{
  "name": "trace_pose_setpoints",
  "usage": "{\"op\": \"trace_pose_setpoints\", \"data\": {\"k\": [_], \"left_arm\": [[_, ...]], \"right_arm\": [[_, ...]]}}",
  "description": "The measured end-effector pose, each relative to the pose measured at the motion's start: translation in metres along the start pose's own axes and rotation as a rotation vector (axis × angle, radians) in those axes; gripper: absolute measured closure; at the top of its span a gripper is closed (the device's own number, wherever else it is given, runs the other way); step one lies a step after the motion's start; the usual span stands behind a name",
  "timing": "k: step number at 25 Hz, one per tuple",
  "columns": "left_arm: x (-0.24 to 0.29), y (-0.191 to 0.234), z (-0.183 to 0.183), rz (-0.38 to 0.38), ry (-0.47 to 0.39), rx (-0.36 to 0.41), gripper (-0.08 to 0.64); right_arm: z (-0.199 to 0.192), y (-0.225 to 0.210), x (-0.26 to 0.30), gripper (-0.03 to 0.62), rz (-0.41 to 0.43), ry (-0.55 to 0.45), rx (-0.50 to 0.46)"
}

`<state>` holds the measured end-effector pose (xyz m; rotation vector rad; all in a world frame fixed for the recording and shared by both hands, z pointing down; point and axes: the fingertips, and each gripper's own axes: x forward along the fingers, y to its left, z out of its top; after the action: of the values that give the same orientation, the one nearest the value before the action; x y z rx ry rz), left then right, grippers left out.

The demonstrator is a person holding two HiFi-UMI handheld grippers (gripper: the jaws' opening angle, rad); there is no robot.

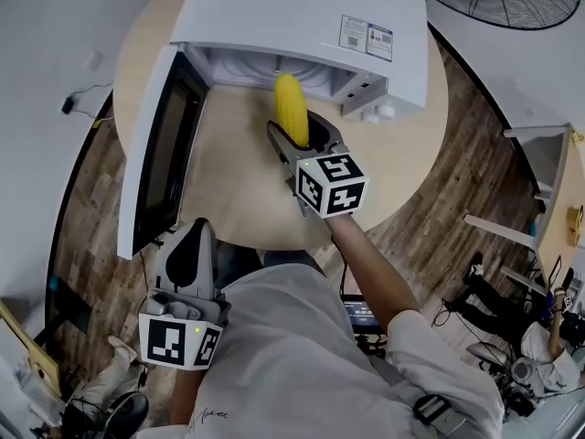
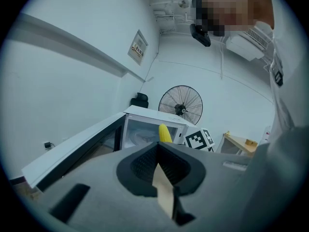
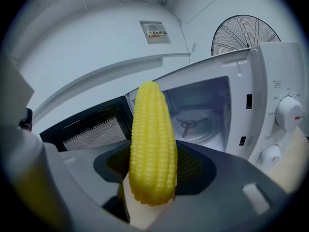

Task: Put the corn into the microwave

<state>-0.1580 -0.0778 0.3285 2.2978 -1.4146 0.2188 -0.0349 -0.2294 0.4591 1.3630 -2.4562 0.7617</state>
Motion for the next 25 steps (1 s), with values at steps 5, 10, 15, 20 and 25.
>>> {"op": "trace_pose_setpoints", "data": {"k": [5, 10, 15, 20, 25], "left_arm": [[-0.001, 0.004, -0.003, -0.016, 0.008, -0.010, 0.570], [-0.005, 0.005, -0.002, -0.046, 0.003, -0.027, 0.569], [-0.006, 0.013, 0.001, -0.040, -0.004, -0.014, 0.569], [-0.010, 0.011, 0.014, -0.047, -0.048, 0.035, 0.569], [-0.010, 0.013, 0.019, -0.048, -0.068, 0.034, 0.568]], "right_arm": [[-0.006, -0.010, 0.019, 0.333, -0.030, 0.028, -0.021], [-0.016, -0.021, 0.036, 0.332, -0.056, 0.075, -0.055], [-0.017, -0.032, 0.048, 0.332, -0.090, 0.098, -0.072], [-0.015, -0.042, 0.059, 0.333, -0.117, 0.133, -0.098], [-0.012, -0.056, 0.068, 0.333, -0.137, 0.173, -0.130]]}}
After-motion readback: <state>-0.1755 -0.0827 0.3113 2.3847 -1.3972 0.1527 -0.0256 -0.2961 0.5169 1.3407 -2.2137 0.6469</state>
